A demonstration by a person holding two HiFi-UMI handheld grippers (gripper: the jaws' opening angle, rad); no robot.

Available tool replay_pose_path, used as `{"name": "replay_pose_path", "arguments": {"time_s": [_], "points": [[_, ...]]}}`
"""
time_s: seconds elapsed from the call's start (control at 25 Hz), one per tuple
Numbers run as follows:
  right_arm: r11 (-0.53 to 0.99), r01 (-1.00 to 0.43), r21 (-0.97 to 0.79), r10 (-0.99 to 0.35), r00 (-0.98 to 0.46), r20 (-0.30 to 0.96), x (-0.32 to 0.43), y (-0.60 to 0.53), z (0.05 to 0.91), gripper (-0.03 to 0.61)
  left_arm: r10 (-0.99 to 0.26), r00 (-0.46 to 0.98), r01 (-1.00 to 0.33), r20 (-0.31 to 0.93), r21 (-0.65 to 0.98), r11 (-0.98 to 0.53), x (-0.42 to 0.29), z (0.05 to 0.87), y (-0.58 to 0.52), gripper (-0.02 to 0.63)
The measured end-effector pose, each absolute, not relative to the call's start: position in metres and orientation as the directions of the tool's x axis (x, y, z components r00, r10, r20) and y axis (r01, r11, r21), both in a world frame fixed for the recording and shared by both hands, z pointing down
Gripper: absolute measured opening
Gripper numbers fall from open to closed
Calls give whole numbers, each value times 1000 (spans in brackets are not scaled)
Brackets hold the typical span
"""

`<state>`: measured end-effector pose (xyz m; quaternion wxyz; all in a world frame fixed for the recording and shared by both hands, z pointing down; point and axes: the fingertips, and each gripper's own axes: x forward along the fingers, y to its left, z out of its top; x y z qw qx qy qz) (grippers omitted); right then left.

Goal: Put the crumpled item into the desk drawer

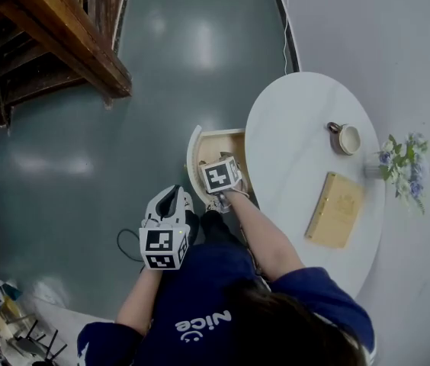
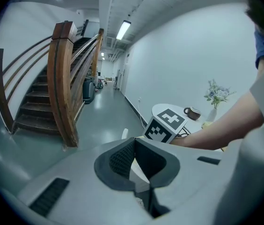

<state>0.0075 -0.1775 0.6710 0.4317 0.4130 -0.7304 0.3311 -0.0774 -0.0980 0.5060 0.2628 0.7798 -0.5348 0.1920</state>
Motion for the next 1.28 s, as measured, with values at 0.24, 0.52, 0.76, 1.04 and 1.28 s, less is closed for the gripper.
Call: {"name": "replay_pose_path", "arguments": {"time_s": [0.24,0.52,0.76,1.04,1.28], "points": [[428,-891,-149,-338,-311,888,6,-172,648,285,-742,365,-931,563,214,-295,-73,501,-100,4],[396,-897,-195,-337,-339,878,12,-153,625,285,-751,366,-931,549,222,-291,-72,497,-101,3],[393,-897,-201,-403,-365,839,14,-149,594,285,-762,358,-933,539,231,-275,-77,493,-104,3],[350,-910,-224,-473,-378,796,30,-137,562,259,-778,389,-921,492,212,-326,-64,472,-112,3],[335,-919,-209,-584,-377,719,40,-138,519,258,-801,415,-910,432,184,-372,-57,449,-117,3]]}}
